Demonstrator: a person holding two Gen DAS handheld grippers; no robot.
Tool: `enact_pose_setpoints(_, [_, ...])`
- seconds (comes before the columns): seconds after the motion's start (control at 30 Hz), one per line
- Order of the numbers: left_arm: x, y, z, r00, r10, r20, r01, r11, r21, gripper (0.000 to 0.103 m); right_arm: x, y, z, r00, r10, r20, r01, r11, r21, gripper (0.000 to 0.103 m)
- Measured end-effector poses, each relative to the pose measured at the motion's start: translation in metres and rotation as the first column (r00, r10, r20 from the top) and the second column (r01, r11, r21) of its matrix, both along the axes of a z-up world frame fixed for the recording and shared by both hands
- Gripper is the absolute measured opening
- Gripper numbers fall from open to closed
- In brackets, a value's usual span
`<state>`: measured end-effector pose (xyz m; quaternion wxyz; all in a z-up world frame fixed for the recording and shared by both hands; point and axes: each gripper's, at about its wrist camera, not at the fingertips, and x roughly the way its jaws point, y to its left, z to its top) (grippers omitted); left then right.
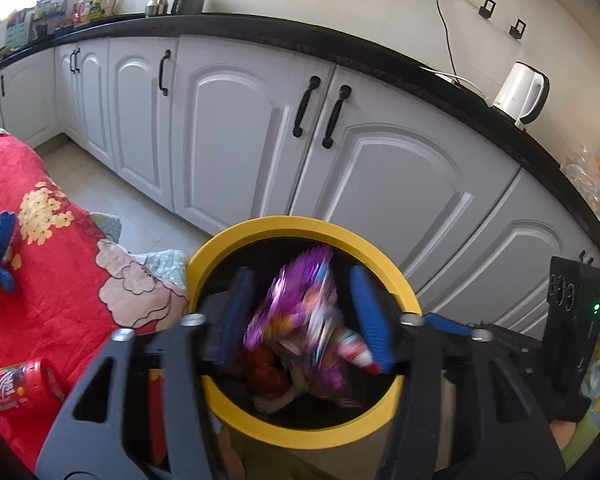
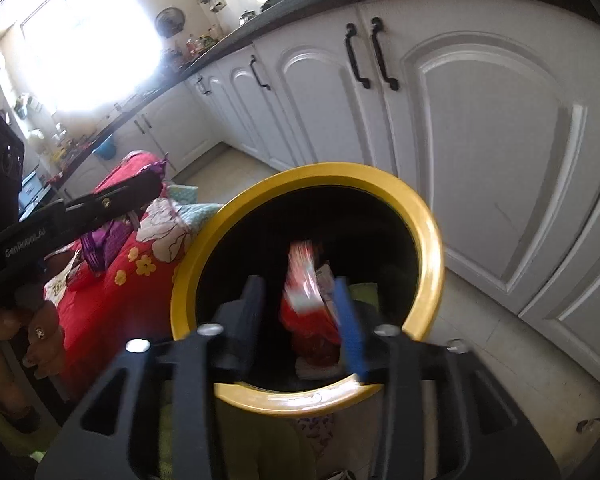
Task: Collect trash
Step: 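Open both tools to drop the wrappers into the bin, then move both open tools back over the table toward the remaining trash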
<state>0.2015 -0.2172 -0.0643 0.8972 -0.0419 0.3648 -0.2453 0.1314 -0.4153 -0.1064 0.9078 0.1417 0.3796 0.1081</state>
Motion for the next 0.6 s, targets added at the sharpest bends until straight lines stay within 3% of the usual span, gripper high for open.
enact_pose_setpoints(0.07, [0.000,0.002,0.000,1.000,0.006,0.000,-0.006,1.000,0.000,0.059,-0.001,-0.002,0.002,1.000,-0.010,0.005,0.010,1.000,0.001,0.047])
enact_pose_setpoints(0.3, [-0.007,0.022,0.006,0.997,0.077,0.028,-0.077,0.997,0.005,0.092,-0.006,-0.010,0.007,0.998,-0.053,0.027,0.053,0.998,0.016,0.064])
enact_pose_setpoints(0.6, [-0.020,0.051,0.019,0.986,0.147,0.077,-0.149,0.989,0.017,0.092,-0.007,-0.006,0.018,0.997,-0.057,0.061,0.056,0.998,0.020,0.073])
